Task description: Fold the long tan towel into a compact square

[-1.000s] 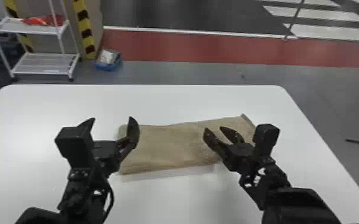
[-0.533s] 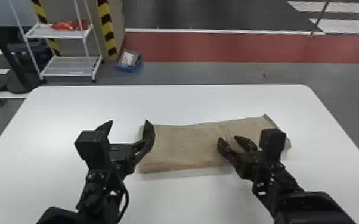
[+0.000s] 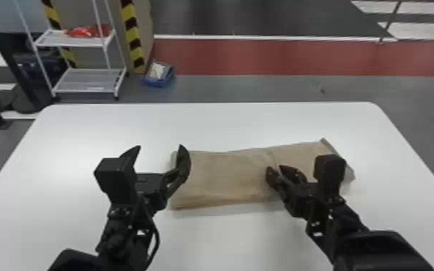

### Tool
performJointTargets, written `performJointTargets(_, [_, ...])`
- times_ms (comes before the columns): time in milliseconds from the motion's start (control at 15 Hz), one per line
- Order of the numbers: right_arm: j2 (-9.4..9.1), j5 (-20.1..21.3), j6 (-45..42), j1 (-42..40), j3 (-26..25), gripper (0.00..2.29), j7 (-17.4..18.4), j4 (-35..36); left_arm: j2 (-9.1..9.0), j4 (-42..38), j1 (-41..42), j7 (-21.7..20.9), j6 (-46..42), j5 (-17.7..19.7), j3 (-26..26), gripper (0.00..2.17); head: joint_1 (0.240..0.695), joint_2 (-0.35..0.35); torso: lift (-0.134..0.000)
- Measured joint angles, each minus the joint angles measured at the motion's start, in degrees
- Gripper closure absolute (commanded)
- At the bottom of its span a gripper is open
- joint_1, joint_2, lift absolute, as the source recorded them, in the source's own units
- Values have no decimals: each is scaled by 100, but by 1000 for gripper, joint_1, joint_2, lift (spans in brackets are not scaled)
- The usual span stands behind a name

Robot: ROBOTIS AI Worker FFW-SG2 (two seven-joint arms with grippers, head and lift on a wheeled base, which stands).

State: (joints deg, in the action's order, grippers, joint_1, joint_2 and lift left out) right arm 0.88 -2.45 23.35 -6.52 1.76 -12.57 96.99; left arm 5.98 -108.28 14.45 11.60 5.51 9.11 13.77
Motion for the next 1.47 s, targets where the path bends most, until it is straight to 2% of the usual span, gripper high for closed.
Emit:
performJointTargets(200, [0, 45, 102, 23, 14, 772, 7, 38, 0, -16, 16, 0, 2, 2, 7, 36, 695, -19, -123])
performJointTargets(333, [0, 57, 185, 51, 11, 1028, 6, 39, 5, -23, 22, -5, -4, 3, 9, 36, 695, -20, -123])
performJointTargets(467, [0, 46, 273, 65, 9, 1065, 9, 39, 9, -24, 23, -9, -6, 3, 7, 36, 695, -20, -123])
performJointTargets(533, [0, 36, 284, 67, 9, 1322, 9, 39, 9, -24, 23, -9, -6, 3, 8, 36, 695, -20, -123])
performJointTargets(600, [0, 25, 275, 63, 10, 1423, 9, 44, 9, -23, 23, -9, -5, 3, 9, 36, 695, -20, -123])
performJointTargets(733, [0, -22, 247, 17, 5, 1426, 8, 133, 9, -17, 23, -9, -1, 3, 16, 36, 695, -20, -123])
performJointTargets(933, [12, -89, 271, -152, -50, 1423, -58, 643, 9, -46, 32, -9, 5, 3, 11, 36, 695, -20, -123])
performJointTargets(1133, [57, -255, 778, -205, -483, 1423, -234, 1356, 9, -112, 72, -1, 8, 3, -3, 36, 695, -39, -123])
performJointTargets(1267, [91, -391, 1143, -119, -1091, 1423, -416, 1528, 9, -160, 108, 1, 8, 3, -6, 36, 695, -101, -123])
performJointTargets(1333, [161, -489, 1429, -20, -1382, 1423, -559, 1458, 9, -170, 124, -5, 8, 3, -6, 36, 695, -121, -123])
performJointTargets(1467, [319, -396, 1532, 79, -1459, 1423, -648, 978, 9, -137, 119, -46, 8, 26, -6, 36, 695, -156, -123])
